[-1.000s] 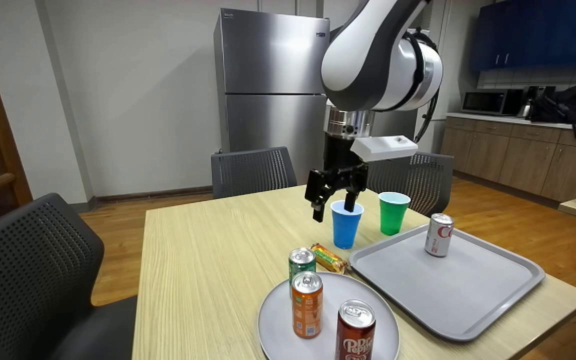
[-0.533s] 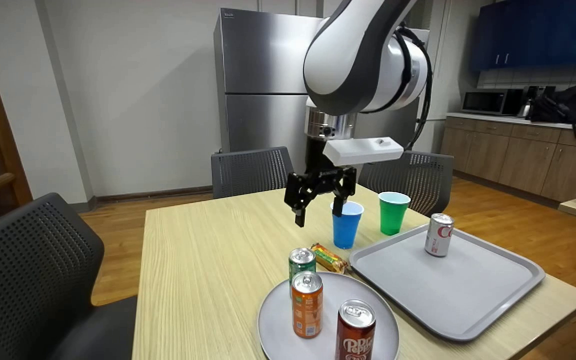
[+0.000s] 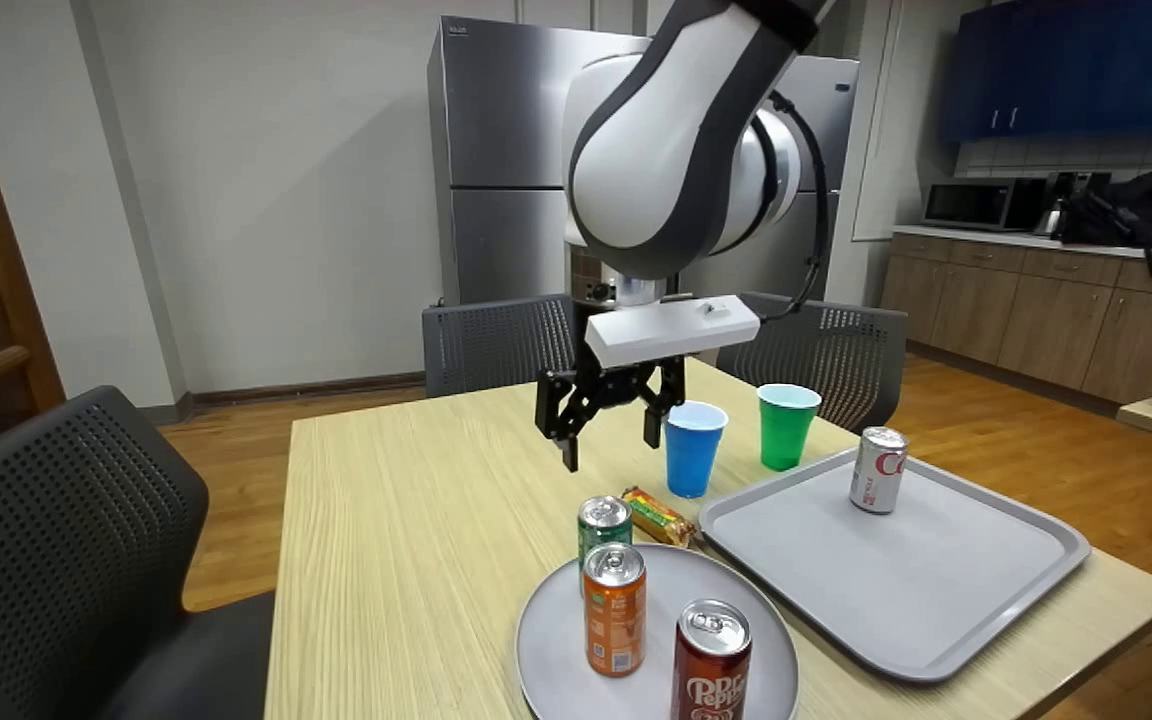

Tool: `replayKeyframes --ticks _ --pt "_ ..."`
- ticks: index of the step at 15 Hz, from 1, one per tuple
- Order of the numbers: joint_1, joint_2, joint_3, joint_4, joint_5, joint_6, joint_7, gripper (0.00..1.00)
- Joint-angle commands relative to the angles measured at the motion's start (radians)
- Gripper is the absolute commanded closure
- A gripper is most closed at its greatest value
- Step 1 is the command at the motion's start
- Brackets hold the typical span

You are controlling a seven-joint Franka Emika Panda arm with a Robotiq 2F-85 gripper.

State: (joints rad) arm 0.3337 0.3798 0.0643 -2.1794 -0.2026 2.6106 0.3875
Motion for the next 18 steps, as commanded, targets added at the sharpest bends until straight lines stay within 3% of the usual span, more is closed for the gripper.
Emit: replayKeyframes --ticks 1,10,18 --pt "0.039 0.073 -0.032 0.079 -0.022 -0.028 0.071 0.00" --pt "0.044 0.179 -0.033 0.159 0.044 -0.021 0.068 0.00" --pt "0.043 0.211 -0.039 0.164 0.076 -0.022 0.065 0.00"
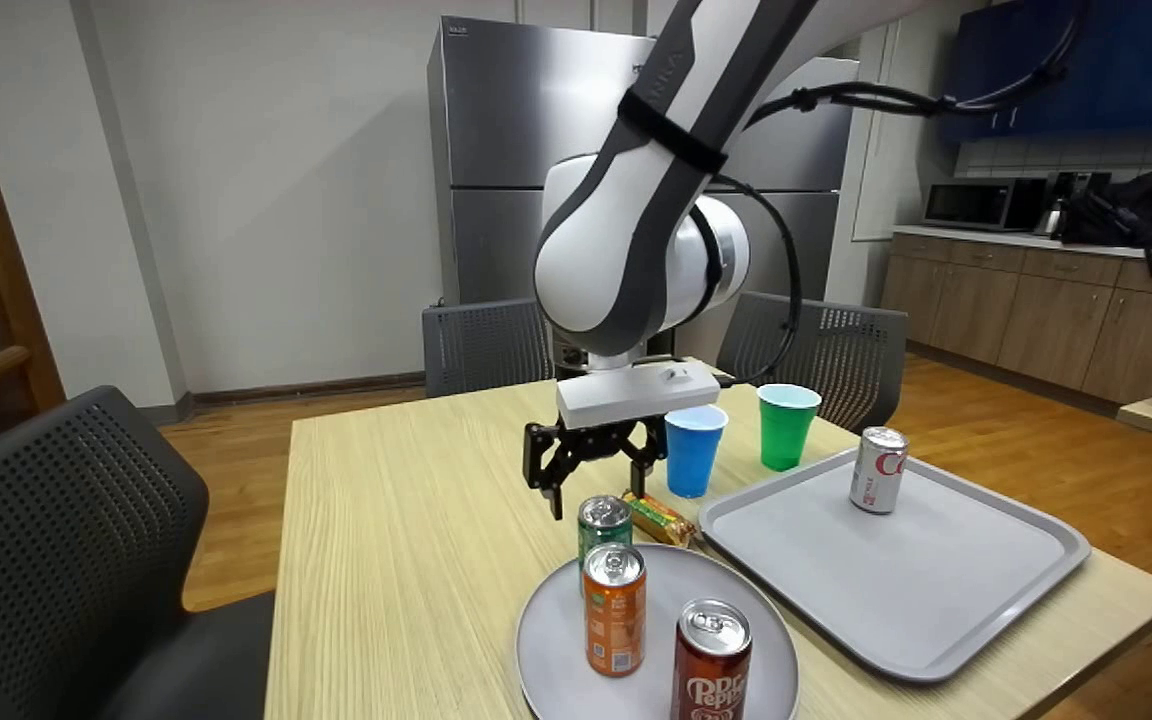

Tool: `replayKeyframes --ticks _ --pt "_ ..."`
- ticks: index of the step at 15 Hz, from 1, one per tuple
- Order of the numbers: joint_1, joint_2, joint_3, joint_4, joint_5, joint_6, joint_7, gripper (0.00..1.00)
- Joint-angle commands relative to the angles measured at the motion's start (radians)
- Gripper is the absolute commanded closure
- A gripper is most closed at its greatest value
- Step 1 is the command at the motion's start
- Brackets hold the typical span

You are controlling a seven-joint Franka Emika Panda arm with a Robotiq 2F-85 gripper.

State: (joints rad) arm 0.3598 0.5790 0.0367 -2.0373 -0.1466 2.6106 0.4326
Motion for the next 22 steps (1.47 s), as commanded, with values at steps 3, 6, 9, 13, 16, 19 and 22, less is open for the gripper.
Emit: replayKeyframes --ticks 3,6,9,13,16,19,22 --pt "0.017 0.016 -0.010 0.019 0.029 -0.024 0.018 0.00" --pt "0.017 0.021 -0.009 0.015 0.037 -0.023 0.017 0.00" --pt "0.018 0.026 -0.008 0.011 0.046 -0.022 0.017 0.00" --pt "0.024 0.034 -0.010 0.008 0.052 -0.021 0.019 0.00" --pt "0.026 0.033 -0.011 0.006 0.051 -0.019 0.019 0.00" --pt "0.026 0.033 -0.012 0.005 0.051 -0.019 0.019 0.00" --pt "0.029 0.033 -0.015 0.004 0.046 -0.012 0.021 0.25"
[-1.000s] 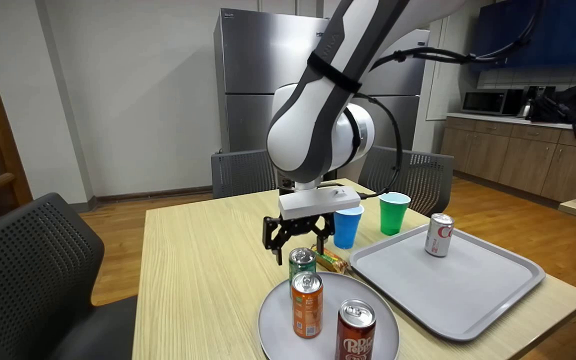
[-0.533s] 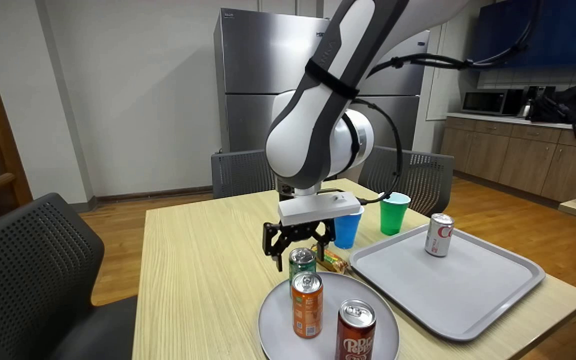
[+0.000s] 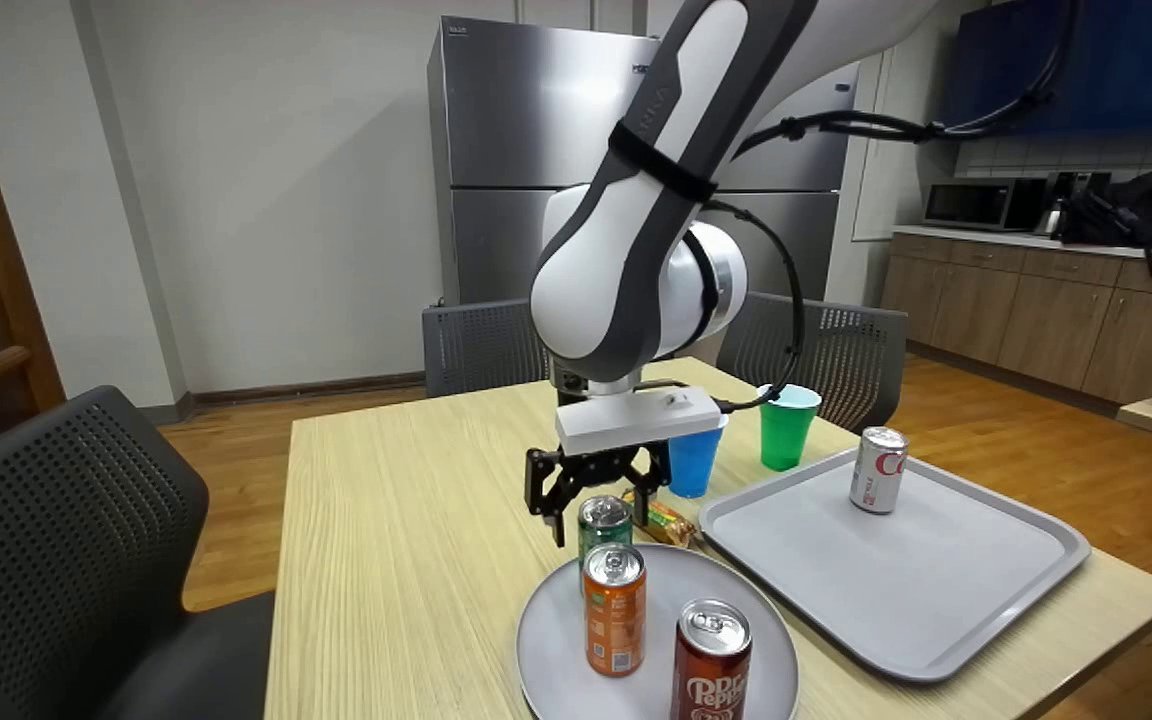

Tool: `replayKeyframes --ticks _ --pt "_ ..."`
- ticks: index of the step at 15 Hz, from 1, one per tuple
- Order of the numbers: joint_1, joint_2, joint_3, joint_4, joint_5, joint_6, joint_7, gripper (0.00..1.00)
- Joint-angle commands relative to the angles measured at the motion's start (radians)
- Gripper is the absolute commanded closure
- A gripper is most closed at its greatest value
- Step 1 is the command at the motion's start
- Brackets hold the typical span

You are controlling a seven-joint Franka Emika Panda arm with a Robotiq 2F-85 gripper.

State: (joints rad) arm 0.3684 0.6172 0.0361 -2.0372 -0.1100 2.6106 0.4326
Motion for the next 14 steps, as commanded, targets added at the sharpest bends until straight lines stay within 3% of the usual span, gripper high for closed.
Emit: replayKeyframes --ticks 1,4,6,14 --pt "0.023 -0.005 -0.017 0.004 0.006 -0.012 0.023 0.26" --pt "0.023 -0.005 -0.018 0.005 0.007 -0.012 0.023 0.51" --pt "0.024 -0.007 -0.021 0.004 0.006 -0.014 0.028 0.62" --pt "0.044 -0.096 -0.065 -0.032 -0.020 -0.038 0.058 0.62"
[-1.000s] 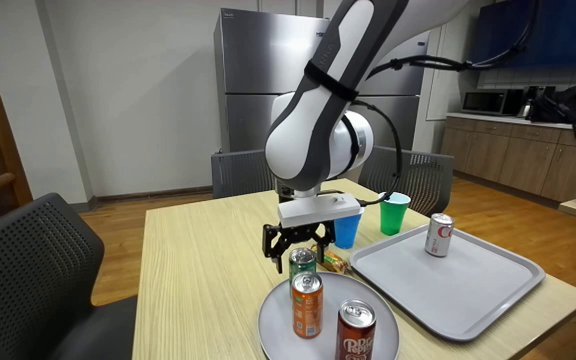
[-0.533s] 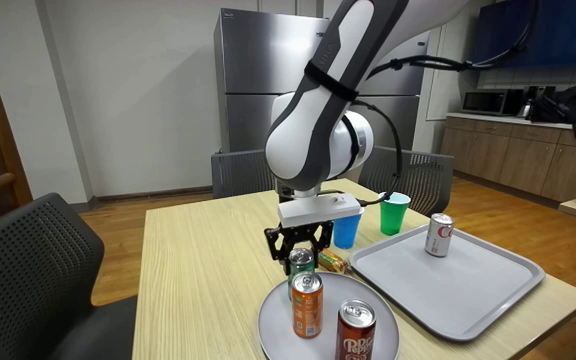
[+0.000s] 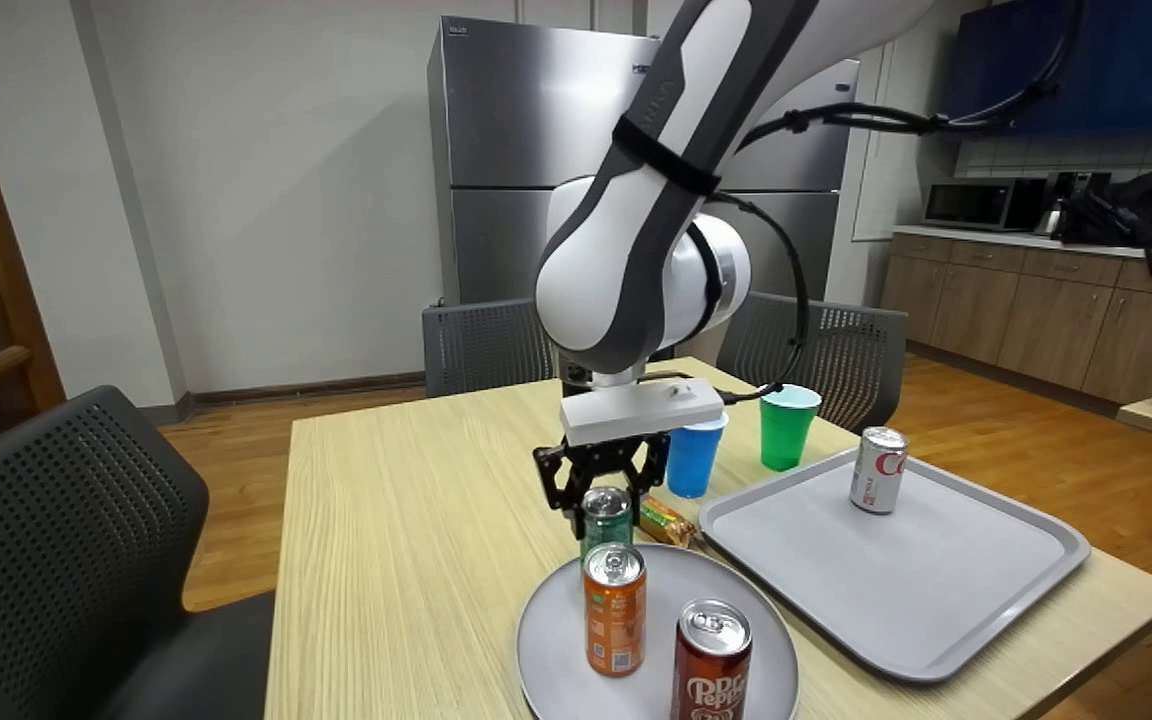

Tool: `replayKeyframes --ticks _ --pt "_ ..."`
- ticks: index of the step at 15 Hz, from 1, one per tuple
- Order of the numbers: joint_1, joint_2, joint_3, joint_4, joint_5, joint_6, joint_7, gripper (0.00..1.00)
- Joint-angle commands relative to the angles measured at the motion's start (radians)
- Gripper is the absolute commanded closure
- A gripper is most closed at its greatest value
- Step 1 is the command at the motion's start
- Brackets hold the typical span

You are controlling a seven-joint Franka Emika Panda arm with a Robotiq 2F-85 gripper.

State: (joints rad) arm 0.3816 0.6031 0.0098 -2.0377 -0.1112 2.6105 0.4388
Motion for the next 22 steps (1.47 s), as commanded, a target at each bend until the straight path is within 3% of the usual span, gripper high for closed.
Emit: replayKeyframes --ticks 1,16,22 --pt "0.036 -0.095 -0.052 -0.035 -0.024 -0.040 0.065 0.62" --pt "-0.032 -0.267 -0.199 -0.187 -0.086 -0.020 0.235 0.62" --pt "-0.089 -0.305 -0.229 -0.267 -0.124 -0.004 0.309 0.62"
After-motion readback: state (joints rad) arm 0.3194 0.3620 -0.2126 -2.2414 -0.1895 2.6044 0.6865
